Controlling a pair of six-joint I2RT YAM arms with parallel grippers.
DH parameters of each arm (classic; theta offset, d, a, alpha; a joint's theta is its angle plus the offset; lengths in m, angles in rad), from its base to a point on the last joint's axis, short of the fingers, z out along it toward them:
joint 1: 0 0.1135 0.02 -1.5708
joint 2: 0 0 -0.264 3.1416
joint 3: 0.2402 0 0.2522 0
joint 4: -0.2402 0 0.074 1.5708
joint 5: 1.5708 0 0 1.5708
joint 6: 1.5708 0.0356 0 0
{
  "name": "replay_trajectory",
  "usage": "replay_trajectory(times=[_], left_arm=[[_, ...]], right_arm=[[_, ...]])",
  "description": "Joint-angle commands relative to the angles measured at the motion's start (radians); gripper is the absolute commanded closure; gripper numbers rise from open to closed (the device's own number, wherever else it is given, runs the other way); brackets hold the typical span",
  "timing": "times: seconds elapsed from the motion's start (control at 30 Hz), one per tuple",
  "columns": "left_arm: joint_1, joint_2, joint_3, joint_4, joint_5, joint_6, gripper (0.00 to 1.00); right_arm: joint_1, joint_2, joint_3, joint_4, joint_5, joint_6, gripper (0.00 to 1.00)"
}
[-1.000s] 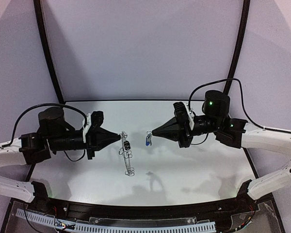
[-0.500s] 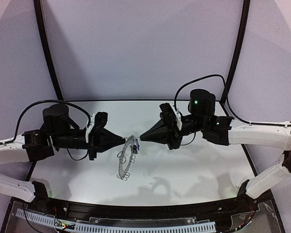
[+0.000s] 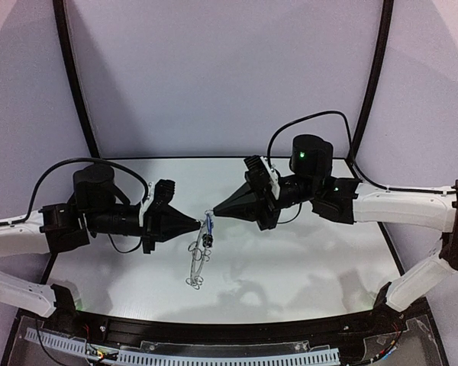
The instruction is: Put the keys on the keyring
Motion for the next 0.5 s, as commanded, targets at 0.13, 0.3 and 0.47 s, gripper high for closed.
replay_trajectory(times=[0.13, 0.3, 0.47], left_arm=[[0.004, -0.002, 0.043, 0.052, 0.018, 0.019, 0.99], [0.004, -0.009, 0.042, 0.051, 0.013, 0.022, 0.99], [0.003, -0.008, 0.043, 0.052, 0.015, 0.021, 0.99]], right_arm=[[0.013, 0.027, 0.041, -0.04, -0.032, -0.017, 1.0], [0.013, 0.026, 0.042, -0.064, -0.033, -0.031, 1.0], [0.013, 0.032, 0.046, -0.065, -0.042, -0.031, 1.0]])
